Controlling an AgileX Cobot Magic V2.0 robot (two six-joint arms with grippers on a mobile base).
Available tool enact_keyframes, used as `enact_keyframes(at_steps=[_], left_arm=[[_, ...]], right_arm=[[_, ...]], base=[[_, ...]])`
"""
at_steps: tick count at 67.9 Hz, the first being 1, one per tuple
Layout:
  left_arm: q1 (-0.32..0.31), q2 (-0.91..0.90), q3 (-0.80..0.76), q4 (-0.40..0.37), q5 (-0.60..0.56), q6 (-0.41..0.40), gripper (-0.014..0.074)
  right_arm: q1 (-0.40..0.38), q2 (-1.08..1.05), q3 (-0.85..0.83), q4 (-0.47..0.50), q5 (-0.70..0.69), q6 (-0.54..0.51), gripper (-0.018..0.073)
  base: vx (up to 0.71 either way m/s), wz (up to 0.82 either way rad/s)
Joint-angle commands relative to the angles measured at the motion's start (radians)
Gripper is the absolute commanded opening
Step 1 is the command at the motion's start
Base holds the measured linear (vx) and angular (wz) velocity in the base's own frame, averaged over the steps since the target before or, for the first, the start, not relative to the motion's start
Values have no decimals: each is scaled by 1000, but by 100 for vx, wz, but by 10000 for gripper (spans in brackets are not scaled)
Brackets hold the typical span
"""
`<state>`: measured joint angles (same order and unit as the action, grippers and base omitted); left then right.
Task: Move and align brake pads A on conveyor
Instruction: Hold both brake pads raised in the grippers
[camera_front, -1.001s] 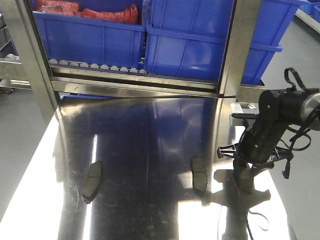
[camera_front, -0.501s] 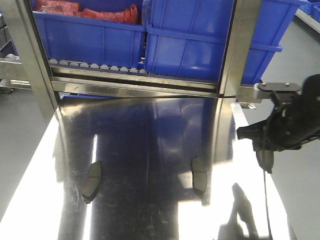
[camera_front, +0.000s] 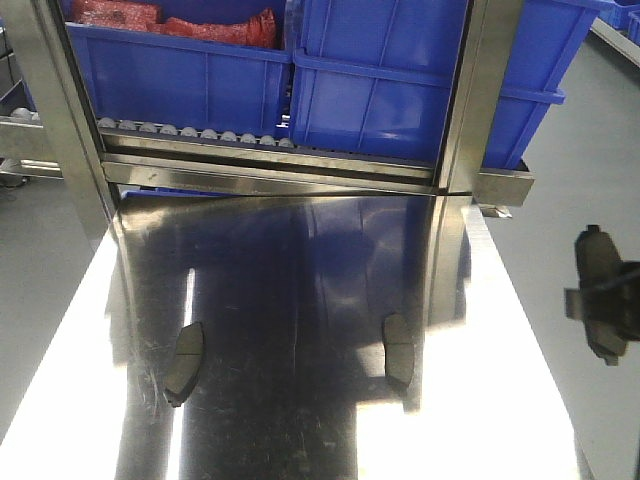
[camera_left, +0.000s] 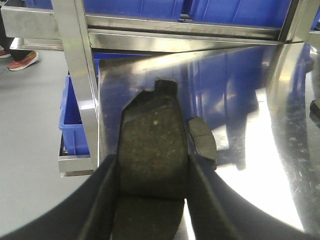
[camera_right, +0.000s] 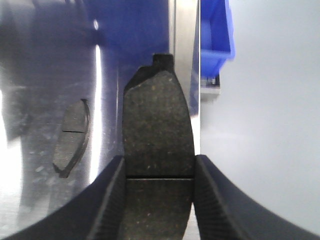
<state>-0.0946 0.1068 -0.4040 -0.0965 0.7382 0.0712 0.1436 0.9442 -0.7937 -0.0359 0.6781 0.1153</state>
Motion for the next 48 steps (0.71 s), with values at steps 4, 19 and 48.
enact_keyframes(at_steps=[4,19,48], left_arm=[[-7,14,-29,-11,-92,-11,-6],[-7,14,-29,-11,-92,-11,-6],[-7,14,-29,-11,-92,-11,-6]], right_arm=[[-2,-175,68,16,-129,-21,-4],[-2,-415,207,36,-184,-32,-4],[-2,-654,361,36,-252,-66,-4]], base=[[0,0],[0,0],[0,0]])
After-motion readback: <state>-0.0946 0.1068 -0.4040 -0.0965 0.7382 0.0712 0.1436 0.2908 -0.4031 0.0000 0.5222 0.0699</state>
